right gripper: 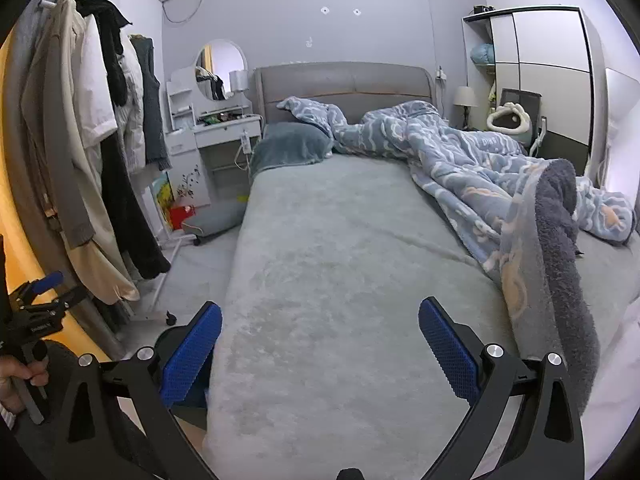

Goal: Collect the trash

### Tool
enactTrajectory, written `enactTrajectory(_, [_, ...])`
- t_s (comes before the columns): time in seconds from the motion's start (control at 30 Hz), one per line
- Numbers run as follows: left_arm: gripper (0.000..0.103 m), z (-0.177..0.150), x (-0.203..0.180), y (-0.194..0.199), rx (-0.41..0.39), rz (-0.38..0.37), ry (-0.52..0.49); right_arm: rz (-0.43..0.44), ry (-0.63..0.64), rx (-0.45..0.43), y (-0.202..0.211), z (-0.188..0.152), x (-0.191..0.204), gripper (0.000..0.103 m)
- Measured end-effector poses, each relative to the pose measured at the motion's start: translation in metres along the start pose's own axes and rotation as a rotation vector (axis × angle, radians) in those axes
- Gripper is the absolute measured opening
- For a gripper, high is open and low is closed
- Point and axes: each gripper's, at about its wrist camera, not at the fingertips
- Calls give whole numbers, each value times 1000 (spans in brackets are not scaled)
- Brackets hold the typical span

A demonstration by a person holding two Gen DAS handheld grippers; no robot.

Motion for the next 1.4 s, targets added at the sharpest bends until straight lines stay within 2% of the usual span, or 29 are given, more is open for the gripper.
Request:
enactTrajectory(0.27, [100,-1,22,-6,28,-12,117,39,47,-11,5,0,7,100])
enactTrajectory(0.5, [100,-2,21,-5,25,-19,104,49,9,-12,6,1,0,100])
enactTrajectory(1.4, [100,-3,12,-4,23,-36,70,63,12,-1,4,1,1,100])
Point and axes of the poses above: each gripper's, at about its wrist camera, not at the fingertips, and y roughly against the way its jaws point, x to its left, z to its top, and after that the axes turned 9 degrees about -x, right-handed
